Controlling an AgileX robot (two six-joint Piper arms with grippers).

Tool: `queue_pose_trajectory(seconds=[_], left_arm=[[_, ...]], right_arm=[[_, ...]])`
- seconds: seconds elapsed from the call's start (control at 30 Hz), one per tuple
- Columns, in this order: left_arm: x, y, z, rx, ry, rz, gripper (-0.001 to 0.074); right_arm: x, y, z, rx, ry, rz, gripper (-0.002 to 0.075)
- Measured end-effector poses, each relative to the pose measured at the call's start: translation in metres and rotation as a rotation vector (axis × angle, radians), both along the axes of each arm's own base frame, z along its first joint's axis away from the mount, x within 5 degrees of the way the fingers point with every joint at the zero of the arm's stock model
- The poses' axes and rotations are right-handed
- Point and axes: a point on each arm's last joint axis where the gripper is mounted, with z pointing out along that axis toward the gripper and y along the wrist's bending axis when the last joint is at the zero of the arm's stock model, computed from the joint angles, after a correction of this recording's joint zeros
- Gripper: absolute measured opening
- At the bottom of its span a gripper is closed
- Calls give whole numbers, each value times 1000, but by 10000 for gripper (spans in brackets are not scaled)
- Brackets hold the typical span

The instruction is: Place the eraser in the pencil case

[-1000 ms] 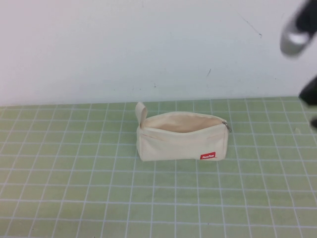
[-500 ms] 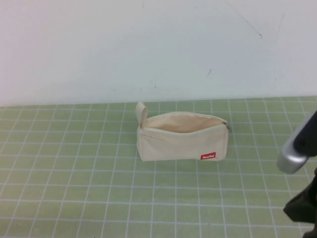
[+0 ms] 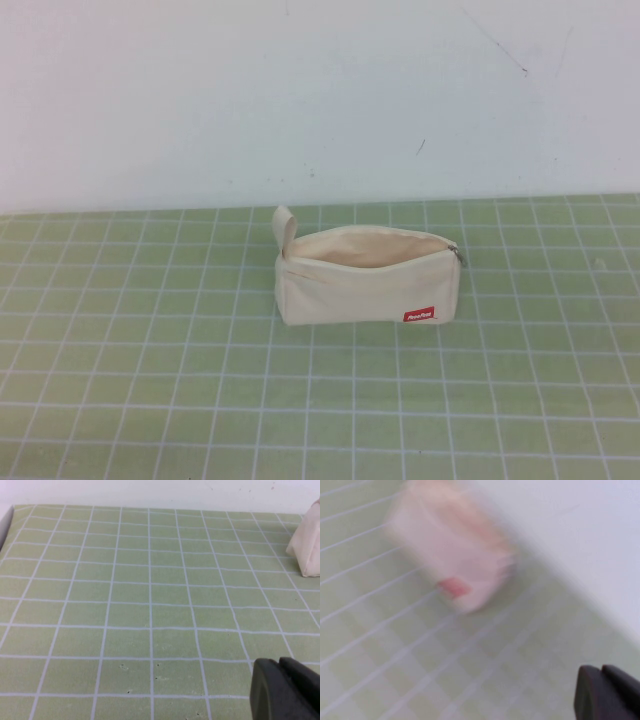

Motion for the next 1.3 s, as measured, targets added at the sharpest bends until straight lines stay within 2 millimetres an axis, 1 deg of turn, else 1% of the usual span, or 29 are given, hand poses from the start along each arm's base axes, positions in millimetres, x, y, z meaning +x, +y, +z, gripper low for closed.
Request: queue_pose_trajectory(seconds=[0.03,0.13,0.23,0.37,0.53,0.57,0.63,0.67,0.8,0.9,0.97,1.13,1.3], left_arm=[[0,0,0,0,0,0,-1],[0,0,0,0,0,0,-1],[0,0,0,0,0,0,-1],[0,0,0,0,0,0,-1],[0,0,0,0,0,0,-1],[0,0,0,0,0,0,-1],[0,0,0,0,0,0,-1],[0,0,0,0,0,0,-1],[0,0,0,0,0,0,-1],[0,0,0,0,0,0,-1],[0,0,0,0,0,0,-1],[0,0,0,0,0,0,-1],[0,0,0,0,0,0,-1]], right_arm=[[-5,-8,-2,9,-63,-48,0],[-23,-29,-8,32,-183,-191,0],[-43,-41,-14,36,-254,-294,0],[-69,-47,-15,41,-341,-379,0],[-93,-44,-16,80,-397,-416,0],[-98,-43,-18,83,-411,-418,0],[-99,-43,-25,92,-404,-420,0],[-98,-43,-32,91,-389,-422,0],[-88,-46,-72,62,-282,-438,0],[-82,-48,-98,69,-231,-459,0],[-80,-49,-108,94,-212,-475,0],[-77,-52,-122,182,-190,-544,0],[-78,-61,-150,280,-102,-703,0]])
